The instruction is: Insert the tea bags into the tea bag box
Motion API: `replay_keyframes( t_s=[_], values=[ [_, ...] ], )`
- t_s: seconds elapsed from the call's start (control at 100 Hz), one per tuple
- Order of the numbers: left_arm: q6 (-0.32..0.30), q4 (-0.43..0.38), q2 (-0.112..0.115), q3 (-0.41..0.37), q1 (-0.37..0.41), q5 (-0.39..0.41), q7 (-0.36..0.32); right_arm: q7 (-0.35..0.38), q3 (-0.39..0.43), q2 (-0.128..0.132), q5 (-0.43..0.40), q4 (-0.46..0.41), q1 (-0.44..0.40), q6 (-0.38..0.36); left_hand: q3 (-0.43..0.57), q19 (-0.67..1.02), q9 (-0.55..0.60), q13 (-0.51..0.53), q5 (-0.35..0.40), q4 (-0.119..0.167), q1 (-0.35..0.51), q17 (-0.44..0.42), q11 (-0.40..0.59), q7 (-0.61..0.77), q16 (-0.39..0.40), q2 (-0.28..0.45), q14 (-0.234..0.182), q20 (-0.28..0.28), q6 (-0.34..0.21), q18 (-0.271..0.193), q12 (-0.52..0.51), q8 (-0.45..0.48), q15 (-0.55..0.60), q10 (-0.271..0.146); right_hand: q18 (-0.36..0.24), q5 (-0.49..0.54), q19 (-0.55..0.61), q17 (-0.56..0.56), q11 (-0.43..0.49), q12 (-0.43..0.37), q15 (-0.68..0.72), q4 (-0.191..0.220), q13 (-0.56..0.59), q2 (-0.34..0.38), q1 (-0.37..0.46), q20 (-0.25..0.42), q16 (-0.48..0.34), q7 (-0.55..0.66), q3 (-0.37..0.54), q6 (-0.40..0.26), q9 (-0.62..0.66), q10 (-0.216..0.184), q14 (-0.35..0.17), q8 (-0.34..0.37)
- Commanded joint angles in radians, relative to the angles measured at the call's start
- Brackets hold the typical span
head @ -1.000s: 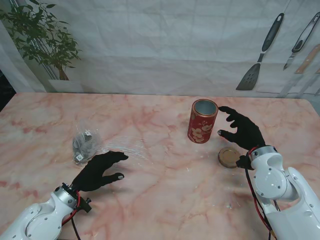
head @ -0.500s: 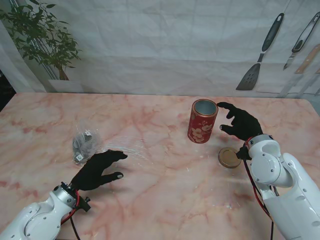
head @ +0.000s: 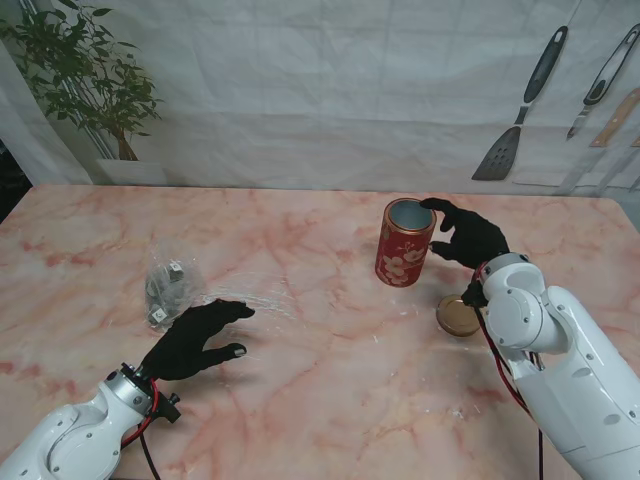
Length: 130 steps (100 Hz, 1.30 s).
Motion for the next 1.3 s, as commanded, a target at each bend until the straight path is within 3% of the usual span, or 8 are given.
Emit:
replay_keyframes(
  t_s=[0.0,0.28,0.53,0.78,0.85,0.9,1.04,1.29],
  values=[
    [0.003,-0.007,0.002,-0.001,0.002,-0.004,-0.015,0.027,-0.009,0.001,-0.008,-0.002,0.013,0.002,-0.001,-0.004,-0.022,-0.005,-0.034,0.021,0.001,-0.004,0.004,-0.001,-0.002,0.014,-0.011,0.013,-0.019,-0.002,-0.012,-0.001,-0.034,-0.038,0.017,-0.039,0.024,0.003,0.017,0.011,0.021,0.009,0.016,0.020,0.046,0.003,0.010,-0.001,0.006,-0.028,0.007,-0.021,-0.024,-0.011],
    [0.003,-0.007,0.002,-0.001,0.002,-0.006,-0.015,0.094,-0.050,0.016,-0.068,0.012,0.061,0.031,-0.001,-0.003,-0.023,-0.005,-0.033,0.021,0.001,-0.003,0.004,0.000,-0.002,0.015,-0.011,0.013,-0.020,-0.003,-0.012,-0.001,-0.034,-0.037,0.016,-0.023,0.032,0.013,0.024,0.013,0.026,0.010,0.026,0.033,0.060,0.002,0.011,0.015,0.006,-0.026,0.012,-0.027,-0.029,-0.016],
    [0.001,-0.006,0.002,-0.001,0.001,-0.009,-0.015,0.138,-0.083,0.027,-0.146,0.023,0.084,0.051,-0.001,-0.004,-0.023,-0.004,-0.032,0.021,0.001,-0.004,0.003,0.000,-0.002,0.018,-0.011,0.012,-0.019,-0.002,-0.012,-0.001,-0.034,-0.037,0.016,0.093,0.053,0.038,0.035,0.013,0.042,0.003,0.064,0.048,0.092,-0.002,0.011,0.156,0.023,0.007,0.051,-0.032,-0.036,-0.001],
    [-0.001,-0.005,0.002,0.000,0.001,-0.013,-0.017,0.133,-0.119,0.030,-0.215,0.052,0.102,0.060,-0.001,-0.004,-0.021,-0.003,-0.032,0.020,0.003,-0.005,0.004,0.000,-0.002,0.022,-0.011,0.012,-0.021,-0.002,-0.012,0.000,-0.033,-0.038,0.014,0.317,0.092,0.078,0.050,0.073,0.096,-0.097,0.119,0.066,0.152,-0.006,0.027,0.308,-0.017,0.078,0.129,-0.032,-0.044,-0.028],
    [-0.001,-0.005,0.002,0.000,0.000,-0.014,-0.017,0.119,-0.130,0.029,-0.228,0.060,0.107,0.065,-0.002,-0.004,-0.022,-0.002,-0.031,0.020,0.003,-0.004,0.003,0.000,-0.002,0.023,-0.010,0.013,-0.020,-0.002,-0.012,0.000,-0.033,-0.037,0.016,0.373,0.109,0.086,0.040,0.091,0.117,-0.103,0.134,0.116,0.182,-0.014,0.029,0.472,-0.069,0.090,0.163,-0.030,-0.040,-0.189],
    [-0.001,-0.005,0.002,0.000,0.000,-0.014,-0.018,0.114,-0.136,0.028,-0.234,0.064,0.111,0.068,-0.001,-0.003,-0.022,-0.003,-0.031,0.020,0.004,-0.004,0.003,0.000,-0.002,0.024,-0.012,0.013,-0.020,-0.002,-0.012,0.000,-0.034,-0.038,0.018,0.399,0.115,0.089,0.041,0.096,0.125,-0.104,0.142,0.147,0.197,-0.016,0.031,0.567,-0.103,0.095,0.178,-0.031,-0.039,-0.227],
    [-0.002,-0.004,0.002,0.001,-0.001,-0.016,-0.021,0.096,-0.150,0.026,-0.244,0.074,0.122,0.073,-0.002,-0.003,-0.022,-0.004,-0.030,0.019,0.004,-0.004,0.003,0.001,-0.002,0.025,-0.010,0.013,-0.021,-0.003,-0.012,0.000,-0.034,-0.038,0.020,0.482,0.126,0.099,0.054,0.101,0.146,-0.108,0.166,0.194,0.213,-0.014,0.037,0.693,-0.142,0.085,0.224,-0.038,-0.032,-0.195],
    [-0.004,-0.003,0.002,0.002,-0.002,-0.019,-0.023,0.083,-0.166,0.024,-0.262,0.077,0.138,0.078,-0.002,-0.003,-0.021,-0.003,-0.031,0.019,0.005,-0.004,0.003,0.000,-0.002,0.027,-0.009,0.013,-0.022,-0.002,-0.012,0.000,-0.034,-0.038,0.018,0.482,0.132,0.099,0.077,0.123,0.168,-0.107,0.171,0.227,0.222,-0.016,0.046,0.755,-0.156,0.079,0.239,-0.046,-0.029,-0.128]
  ],
)
